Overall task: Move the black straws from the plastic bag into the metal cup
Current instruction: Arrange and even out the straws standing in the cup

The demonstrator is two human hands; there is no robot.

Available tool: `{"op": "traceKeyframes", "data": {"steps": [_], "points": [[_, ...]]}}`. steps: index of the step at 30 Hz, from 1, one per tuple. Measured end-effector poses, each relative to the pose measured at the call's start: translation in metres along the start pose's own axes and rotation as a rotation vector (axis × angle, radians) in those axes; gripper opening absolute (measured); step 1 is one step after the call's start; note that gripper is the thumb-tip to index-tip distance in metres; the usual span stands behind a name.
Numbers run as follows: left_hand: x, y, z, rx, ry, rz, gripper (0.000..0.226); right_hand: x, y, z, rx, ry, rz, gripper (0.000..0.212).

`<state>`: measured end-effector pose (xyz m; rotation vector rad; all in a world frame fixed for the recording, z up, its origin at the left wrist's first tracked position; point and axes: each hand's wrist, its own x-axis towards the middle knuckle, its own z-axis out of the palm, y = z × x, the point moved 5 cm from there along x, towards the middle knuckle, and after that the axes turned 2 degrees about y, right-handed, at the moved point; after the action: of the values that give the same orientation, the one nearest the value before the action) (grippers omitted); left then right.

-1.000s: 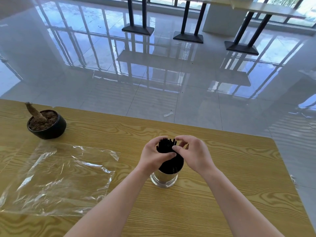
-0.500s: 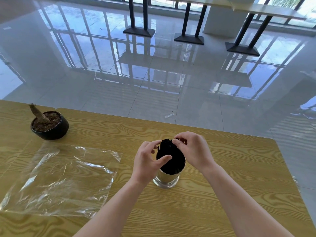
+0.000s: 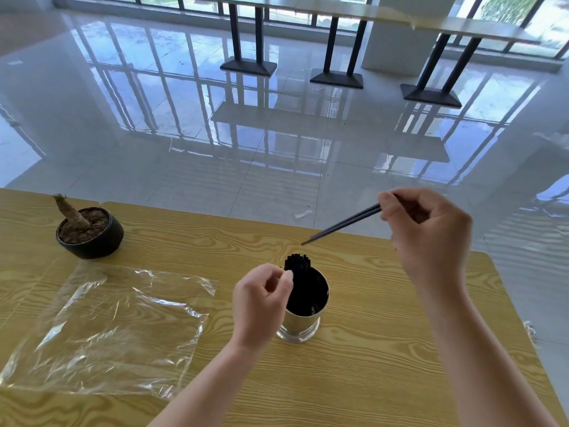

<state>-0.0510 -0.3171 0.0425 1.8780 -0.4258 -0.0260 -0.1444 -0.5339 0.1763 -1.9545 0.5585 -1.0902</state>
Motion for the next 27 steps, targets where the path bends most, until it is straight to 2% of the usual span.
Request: {"op": "traceKeyframes", "data": {"steps": [2, 4, 6, 9, 12, 15, 19, 23, 26, 27], "points": [[-0.004, 0.016, 0.017, -0.181, -0.180, -0.106, 0.032, -0.020, 0.004, 0.006, 0.079, 0.042, 0.025, 0.008], [-0.003, 0.031, 0.032, -0.438, -0.272, -0.309, 0.041, -0.048, 0.013, 0.014, 0.130, 0.047, 0.059, 0.006], [0.006, 0.040, 0.039, -0.698, -0.235, -0.540, 0.042, -0.079, 0.026, 0.021, 0.178, 0.009, 0.105, 0.002], [0.021, 0.040, 0.038, -0.812, -0.139, -0.628, 0.031, -0.117, 0.048, 0.030, 0.237, -0.093, 0.189, 0.020], [0.025, 0.038, 0.033, -0.681, -0.123, -0.554, 0.021, -0.133, 0.066, 0.041, 0.211, -0.243, 0.290, 0.025], [0.027, 0.038, 0.027, -0.508, -0.135, -0.361, 0.015, -0.128, 0.075, 0.050, 0.068, -0.424, 0.340, 0.021], [0.026, 0.039, 0.022, -0.256, -0.191, -0.088, 0.005, -0.084, 0.055, 0.053, 0.053, -0.397, 0.250, 0.026], [0.019, 0.035, 0.024, -0.040, -0.228, 0.021, 0.011, -0.046, 0.025, 0.064, 0.117, -0.503, 0.179, 0.039], [0.013, 0.032, 0.032, 0.118, -0.261, 0.078, 0.028, -0.041, 0.017, 0.073, 0.036, -0.596, 0.053, 0.016], [0.010, 0.031, 0.034, 0.165, -0.276, 0.096, 0.026, -0.042, 0.019, 0.073, 0.000, -0.596, 0.026, 0.009]]}}
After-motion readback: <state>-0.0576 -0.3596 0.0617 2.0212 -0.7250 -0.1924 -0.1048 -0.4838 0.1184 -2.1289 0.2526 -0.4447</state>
